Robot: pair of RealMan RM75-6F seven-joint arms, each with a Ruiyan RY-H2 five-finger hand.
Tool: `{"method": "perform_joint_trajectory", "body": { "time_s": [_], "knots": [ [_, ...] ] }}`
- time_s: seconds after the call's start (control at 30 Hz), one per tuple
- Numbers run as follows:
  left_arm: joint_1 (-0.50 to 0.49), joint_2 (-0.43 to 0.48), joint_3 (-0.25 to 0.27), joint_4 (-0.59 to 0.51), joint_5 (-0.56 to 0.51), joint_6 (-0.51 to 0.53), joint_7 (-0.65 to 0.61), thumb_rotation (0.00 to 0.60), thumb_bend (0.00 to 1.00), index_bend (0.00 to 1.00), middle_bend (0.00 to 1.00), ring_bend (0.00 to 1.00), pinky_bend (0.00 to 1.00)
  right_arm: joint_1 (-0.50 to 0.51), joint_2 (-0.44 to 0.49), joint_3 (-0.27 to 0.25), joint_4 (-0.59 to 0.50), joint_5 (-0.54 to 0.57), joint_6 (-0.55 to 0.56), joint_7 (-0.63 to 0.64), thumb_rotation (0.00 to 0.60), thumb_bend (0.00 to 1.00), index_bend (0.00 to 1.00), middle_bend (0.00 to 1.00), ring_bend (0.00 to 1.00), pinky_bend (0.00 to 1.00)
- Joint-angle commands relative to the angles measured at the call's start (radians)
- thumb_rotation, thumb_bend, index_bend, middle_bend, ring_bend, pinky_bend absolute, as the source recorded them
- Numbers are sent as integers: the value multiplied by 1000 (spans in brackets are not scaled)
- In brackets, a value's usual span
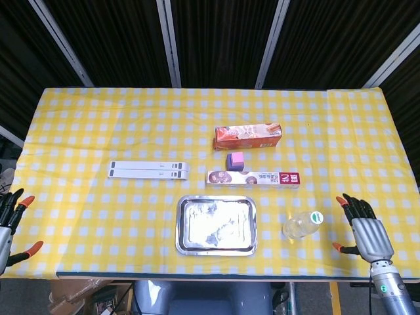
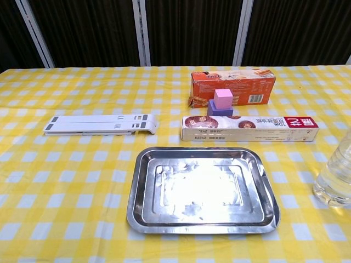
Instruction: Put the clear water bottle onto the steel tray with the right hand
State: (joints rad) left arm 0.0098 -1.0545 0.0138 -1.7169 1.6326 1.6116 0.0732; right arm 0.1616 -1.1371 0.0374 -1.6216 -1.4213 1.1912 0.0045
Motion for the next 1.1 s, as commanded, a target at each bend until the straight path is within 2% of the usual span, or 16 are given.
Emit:
{"method": "perform_joint_trajectory", "body": {
  "time_s": [0.03,0.1,0.17,0.3,0.47,0.57,0.73,0.97,1.03,1.1],
  "knots": [
    [1,1,-1,0,-1,3,-3,600,193,113,0,0,0,78,60,-6,-54,80,-165,44,600,0,68,0,0,0],
    [2,1,-2,0,-3,4,-4,600,193,113,0,0,0,100,73,-5,-70,98,-217,71,600,0,68,0,0,0],
    [2,2,-2,1,-3,4,-5,600,193,113,0,0,0,125,89,-6,-87,110,-288,145,600,0,68,0,0,0],
    [2,1,-1,1,2,5,-3,600,193,113,0,0,0,157,102,0,-90,83,-362,293,600,0,68,0,0,0],
    [3,1,0,1,3,6,-3,600,193,113,0,0,0,169,79,11,-75,31,-373,466,600,0,68,0,0,0],
    [5,3,-2,0,-2,7,-5,600,193,113,0,0,0,185,69,9,-53,-23,-391,626,600,0,69,0,0,0],
    [5,4,-2,0,-3,6,-7,600,193,113,0,0,0,189,15,13,-11,-47,-369,751,600,0,69,0,0,0],
    [5,4,-1,-3,-6,2,-3,600,193,113,0,0,0,201,-52,-21,42,-140,-334,1005,600,0,69,38,0,0],
    [5,5,-1,-5,-11,-1,-1,600,193,113,0,0,0,208,-63,-36,57,-173,-324,1077,600,0,94,66,0,0],
    [5,5,-2,-7,-13,-3,0,600,193,113,0,0,0,212,-80,-48,78,-196,-303,1159,600,0,162,128,2,0]
  ]
}}
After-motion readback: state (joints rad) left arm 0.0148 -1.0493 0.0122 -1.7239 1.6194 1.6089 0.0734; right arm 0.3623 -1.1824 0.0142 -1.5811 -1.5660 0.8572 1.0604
